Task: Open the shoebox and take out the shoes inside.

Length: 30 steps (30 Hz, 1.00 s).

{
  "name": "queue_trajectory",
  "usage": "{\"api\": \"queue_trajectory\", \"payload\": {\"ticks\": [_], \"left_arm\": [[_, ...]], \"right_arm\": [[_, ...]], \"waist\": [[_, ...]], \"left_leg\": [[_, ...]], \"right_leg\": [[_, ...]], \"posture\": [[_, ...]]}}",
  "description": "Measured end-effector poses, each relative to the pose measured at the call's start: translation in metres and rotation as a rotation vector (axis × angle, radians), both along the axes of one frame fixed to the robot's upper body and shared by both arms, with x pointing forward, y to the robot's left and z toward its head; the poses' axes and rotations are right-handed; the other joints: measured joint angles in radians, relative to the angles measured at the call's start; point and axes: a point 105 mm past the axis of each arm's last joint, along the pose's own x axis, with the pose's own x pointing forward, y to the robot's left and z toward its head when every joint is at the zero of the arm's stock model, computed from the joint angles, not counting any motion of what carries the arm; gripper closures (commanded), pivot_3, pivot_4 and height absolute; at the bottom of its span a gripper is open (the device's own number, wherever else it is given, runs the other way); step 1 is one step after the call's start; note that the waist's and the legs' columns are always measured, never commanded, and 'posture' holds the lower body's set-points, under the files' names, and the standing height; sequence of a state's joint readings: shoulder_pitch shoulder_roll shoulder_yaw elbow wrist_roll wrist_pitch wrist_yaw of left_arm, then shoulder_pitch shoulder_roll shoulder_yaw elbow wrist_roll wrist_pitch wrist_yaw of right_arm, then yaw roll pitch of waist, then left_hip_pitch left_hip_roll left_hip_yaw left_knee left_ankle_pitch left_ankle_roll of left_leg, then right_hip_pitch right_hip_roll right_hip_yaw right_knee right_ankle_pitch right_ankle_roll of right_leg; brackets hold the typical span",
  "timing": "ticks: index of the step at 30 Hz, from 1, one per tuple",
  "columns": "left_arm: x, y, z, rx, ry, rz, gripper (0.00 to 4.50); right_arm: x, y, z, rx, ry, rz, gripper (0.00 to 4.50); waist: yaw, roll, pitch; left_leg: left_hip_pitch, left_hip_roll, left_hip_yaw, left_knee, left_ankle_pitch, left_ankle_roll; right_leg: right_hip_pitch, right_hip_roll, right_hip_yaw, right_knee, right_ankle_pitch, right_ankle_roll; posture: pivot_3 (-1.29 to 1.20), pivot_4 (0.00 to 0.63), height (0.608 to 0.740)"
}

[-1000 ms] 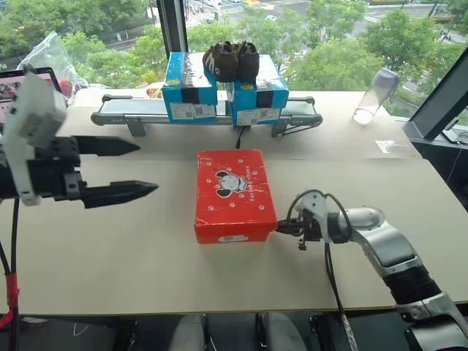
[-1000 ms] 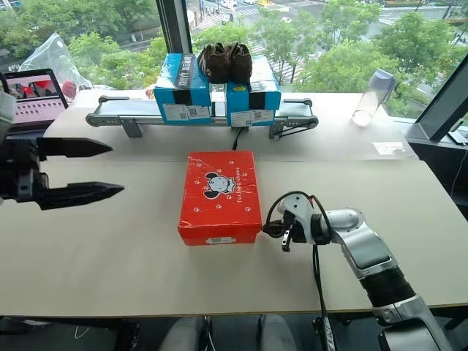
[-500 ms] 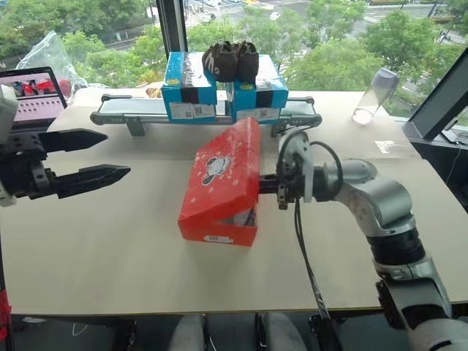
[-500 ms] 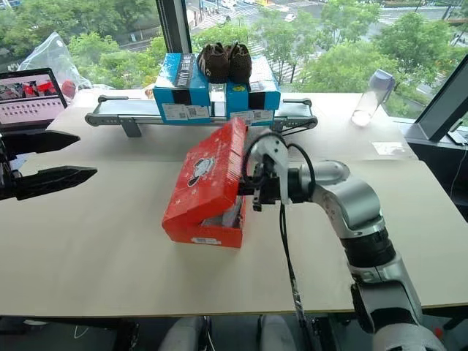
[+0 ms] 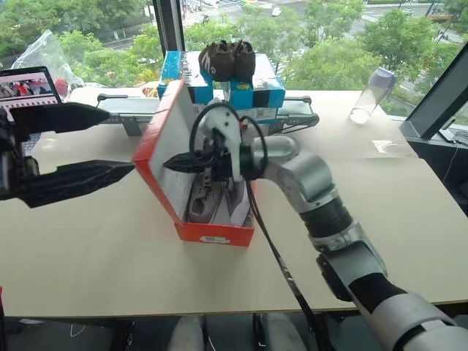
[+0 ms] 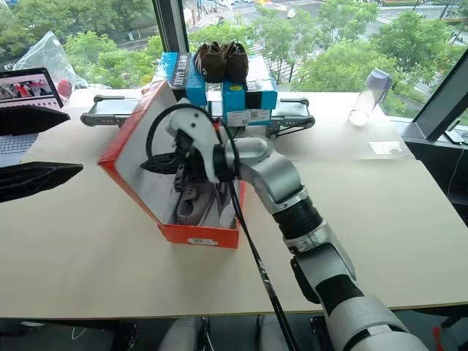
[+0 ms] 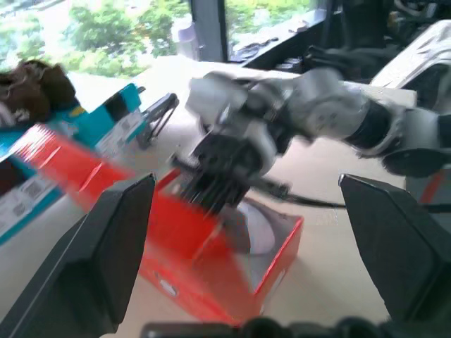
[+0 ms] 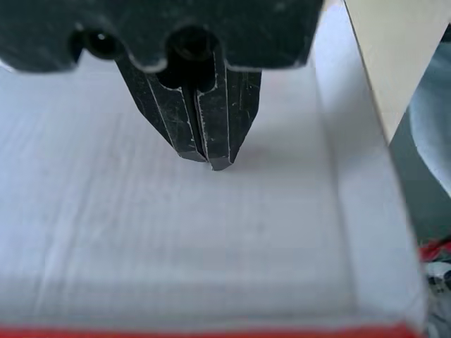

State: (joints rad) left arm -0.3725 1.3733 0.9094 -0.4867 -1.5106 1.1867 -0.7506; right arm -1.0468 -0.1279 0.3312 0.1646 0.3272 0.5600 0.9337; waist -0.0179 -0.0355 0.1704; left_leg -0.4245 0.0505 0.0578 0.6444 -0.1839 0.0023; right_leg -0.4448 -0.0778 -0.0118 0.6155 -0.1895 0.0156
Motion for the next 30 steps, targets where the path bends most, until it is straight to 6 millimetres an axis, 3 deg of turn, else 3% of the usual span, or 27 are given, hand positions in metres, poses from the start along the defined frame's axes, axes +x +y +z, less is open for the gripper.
{"api": "queue_trajectory", "payload": {"ticks": [8,12,15,18,21,24,29,30], "left_arm": [[0.002,0.0,-0.01,0.035,0.053,0.039,0.03],[0.005,0.004,-0.031,0.093,0.129,0.057,0.03],[0.015,0.012,-0.049,0.127,0.167,0.095,0.03],[0.025,0.017,-0.067,0.147,0.203,0.101,0.0],[0.031,0.016,-0.074,0.161,0.192,0.068,0.0],[0.04,0.015,-0.083,0.163,0.196,0.04,0.0],[0.049,0.017,-0.089,0.165,0.193,0.032,0.0],[0.049,0.016,-0.089,0.168,0.188,0.029,0.0]], "right_arm": [[0.008,-0.002,-0.01,-0.046,-0.012,-0.027,4.5],[0.025,-0.024,-0.004,-0.055,0.048,-0.151,4.5],[0.042,-0.054,0.01,-0.049,0.151,-0.342,4.5],[0.041,-0.076,0.018,-0.049,0.249,-0.448,3.76],[0.033,-0.082,0.012,-0.1,0.313,-0.494,2.89],[0.034,-0.089,0.0,-0.148,0.34,-0.597,1.74],[0.037,-0.088,-0.02,-0.202,0.397,-0.688,0.02],[0.037,-0.085,-0.02,-0.197,0.402,-0.687,0.02]], "waist": [[0.001,0.0,0.0],[0.005,0.0,0.0],[0.005,0.0,0.0],[0.005,0.0,0.0],[-0.001,0.0,0.0],[-0.001,0.0,0.0],[-0.001,0.0,0.0],[-0.001,0.0,0.0]], "left_leg": [[0.001,0.0,0.0,0.0,0.003,-0.006],[0.0,0.0,0.001,0.0,0.004,-0.008],[-0.001,0.001,0.001,-0.001,0.006,-0.01],[-0.001,0.002,0.001,-0.002,0.006,-0.01],[-0.001,0.002,0.001,-0.003,0.006,-0.01],[-0.001,0.002,0.001,-0.004,0.006,-0.01],[-0.003,0.002,0.001,-0.004,0.006,-0.01],[-0.003,0.002,0.001,-0.004,0.006,-0.01]], "right_leg": [[-0.002,0.0,0.0,0.005,-0.002,-0.004],[-0.007,0.0,0.0,0.01,-0.004,-0.009],[-0.011,0.0,0.001,0.013,-0.005,-0.013],[-0.011,0.002,0.0,0.014,-0.006,-0.015],[-0.012,0.002,0.001,0.014,-0.006,-0.016],[-0.012,0.002,0.001,0.014,-0.006,-0.015],[-0.013,0.001,0.001,0.013,-0.005,-0.013],[-0.013,0.002,0.001,0.013,-0.003,-0.011]], "posture": [[0.0,0.15,0.74],[0.0,0.15,0.74],[0.0,0.15,0.74],[0.0,0.15,0.74],[0.0,0.15,0.74],[0.0,0.15,0.74],[0.0,0.15,0.74],[0.0,0.15,0.74]]}}
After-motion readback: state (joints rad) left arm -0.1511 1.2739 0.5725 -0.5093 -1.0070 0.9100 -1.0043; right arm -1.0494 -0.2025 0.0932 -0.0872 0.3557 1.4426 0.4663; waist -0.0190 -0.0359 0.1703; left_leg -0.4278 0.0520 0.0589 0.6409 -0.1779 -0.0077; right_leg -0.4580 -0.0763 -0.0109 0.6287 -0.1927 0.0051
